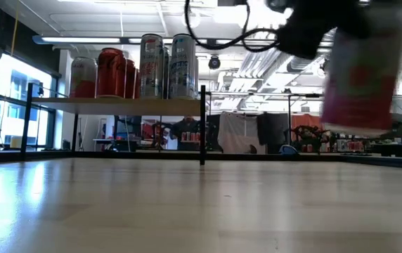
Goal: Place canned beverage on shelf
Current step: Put the pink soda can on the shelf aligned with the other pink soda cans
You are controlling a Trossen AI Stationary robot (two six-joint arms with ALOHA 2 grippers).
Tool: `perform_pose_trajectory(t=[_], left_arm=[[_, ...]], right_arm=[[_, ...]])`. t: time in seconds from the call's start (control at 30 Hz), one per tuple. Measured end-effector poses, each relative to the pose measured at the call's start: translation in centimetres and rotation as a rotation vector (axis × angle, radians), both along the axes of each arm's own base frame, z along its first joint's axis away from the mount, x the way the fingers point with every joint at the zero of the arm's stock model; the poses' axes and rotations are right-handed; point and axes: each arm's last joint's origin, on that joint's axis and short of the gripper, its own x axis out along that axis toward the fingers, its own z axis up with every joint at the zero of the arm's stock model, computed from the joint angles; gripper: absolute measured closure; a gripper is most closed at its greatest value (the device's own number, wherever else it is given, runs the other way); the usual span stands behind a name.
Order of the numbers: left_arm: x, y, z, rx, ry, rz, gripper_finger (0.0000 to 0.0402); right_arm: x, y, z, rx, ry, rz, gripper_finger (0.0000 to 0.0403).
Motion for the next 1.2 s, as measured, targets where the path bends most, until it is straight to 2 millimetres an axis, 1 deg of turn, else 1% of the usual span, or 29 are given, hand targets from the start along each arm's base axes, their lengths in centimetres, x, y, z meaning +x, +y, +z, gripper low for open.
perform_pose_trajectory(t=[0.2, 0.33, 0.5, 0.67, 0.83, 0.97, 1.1, 1.2], left_arm=[[-1.1, -1.1, -0.2, 0.015, -0.024, 0.001, 0.0312], [-1.7, -1.9, -0.3, 0.033, -0.04, 0.001, 0.0312], [-2.5, -2.7, -0.5, 0.044, -0.05, 0.003, 0.0312], [-2.8, -3.1, -0.8, 0.038, -0.045, 0.001, 0.0312], [-3.5, -3.8, -1.3, 0.076, -0.024, -0.01, 0.0312], [-4.1, -4.5, -1.3, 0.117, -0.053, -0.011, 0.0312], [-4.7, -5.1, -1.2, 0.151, -0.085, -0.01, 0.0312], [-5.1, -5.5, -1.4, 0.165, -0.099, -0.01, 0.0311]], right_arm=[[1.8, -2.9, -0.8, -0.009, -0.048, -0.166, 0.0115], [3.2, -4.1, -1.6, 0.025, -0.077, -0.247, 0.0115], [4.5, -5.1, -2.9, 0.08, -0.079, -0.305, 0.0115], [5.3, -5.8, -3.9, 0.118, -0.081, -0.333, 0.0115], [5.6, -6.4, -4.0, 0.139, -0.106, -0.348, 0.0113], [5.7, -6.6, -4.1, 0.136, -0.115, -0.351, 0.0108], [6.0, -6.9, -5.0, 0.143, -0.092, -0.364, 0.0105], [6.3, -7.2, -5.3, 0.155, -0.104, -0.367, 0.0101]])
